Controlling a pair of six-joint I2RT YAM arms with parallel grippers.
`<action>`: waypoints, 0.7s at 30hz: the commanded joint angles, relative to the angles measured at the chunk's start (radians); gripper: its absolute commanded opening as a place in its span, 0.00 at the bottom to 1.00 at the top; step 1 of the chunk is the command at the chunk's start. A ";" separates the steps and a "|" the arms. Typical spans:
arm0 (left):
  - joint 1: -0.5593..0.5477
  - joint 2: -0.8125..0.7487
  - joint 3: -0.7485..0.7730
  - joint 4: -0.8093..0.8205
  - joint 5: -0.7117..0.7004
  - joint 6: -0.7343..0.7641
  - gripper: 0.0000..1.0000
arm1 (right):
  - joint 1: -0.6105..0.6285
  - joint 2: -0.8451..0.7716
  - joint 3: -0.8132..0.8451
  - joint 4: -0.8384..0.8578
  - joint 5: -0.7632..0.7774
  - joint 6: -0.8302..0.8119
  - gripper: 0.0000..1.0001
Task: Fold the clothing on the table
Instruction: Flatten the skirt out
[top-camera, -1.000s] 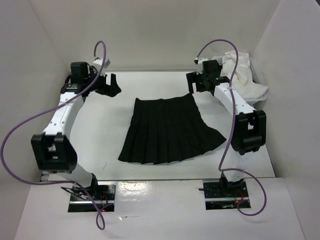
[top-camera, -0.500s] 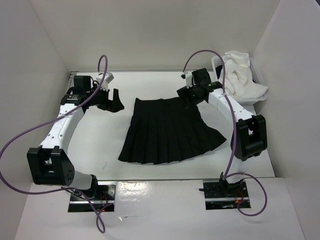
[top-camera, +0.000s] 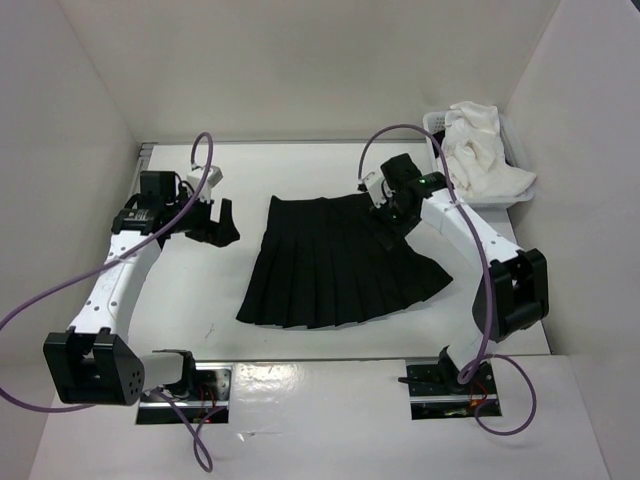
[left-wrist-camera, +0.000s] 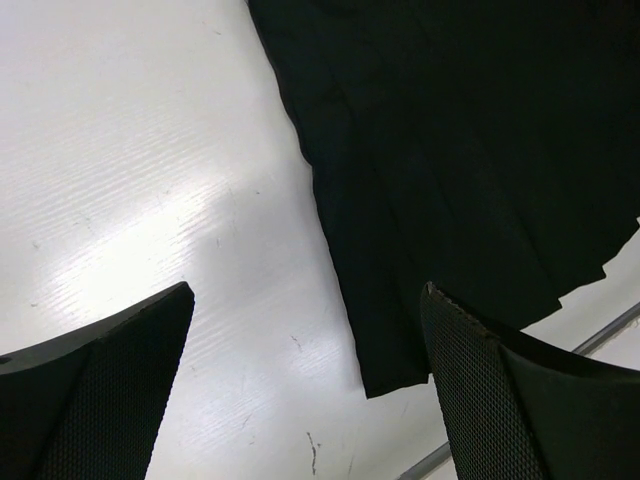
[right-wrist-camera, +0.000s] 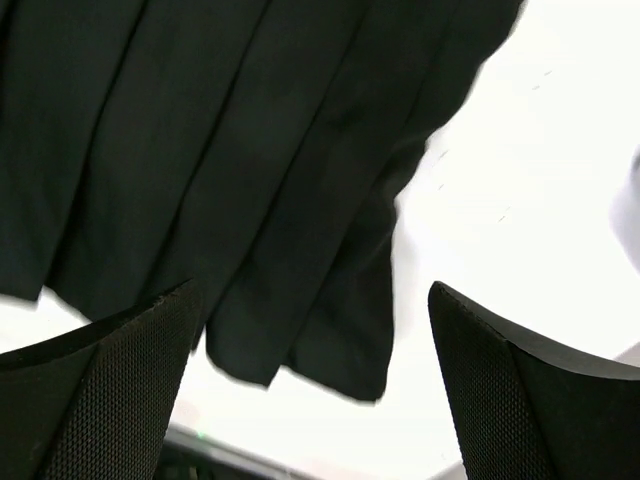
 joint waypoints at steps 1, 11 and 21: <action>0.011 -0.036 0.000 0.012 -0.010 0.019 1.00 | 0.045 -0.038 -0.004 -0.149 0.015 -0.067 0.97; 0.011 -0.045 -0.010 0.021 -0.032 0.019 1.00 | 0.083 0.118 -0.104 -0.214 0.078 -0.067 0.92; 0.011 -0.073 -0.019 0.021 -0.032 0.019 1.00 | 0.083 0.216 -0.153 -0.174 0.110 -0.040 0.89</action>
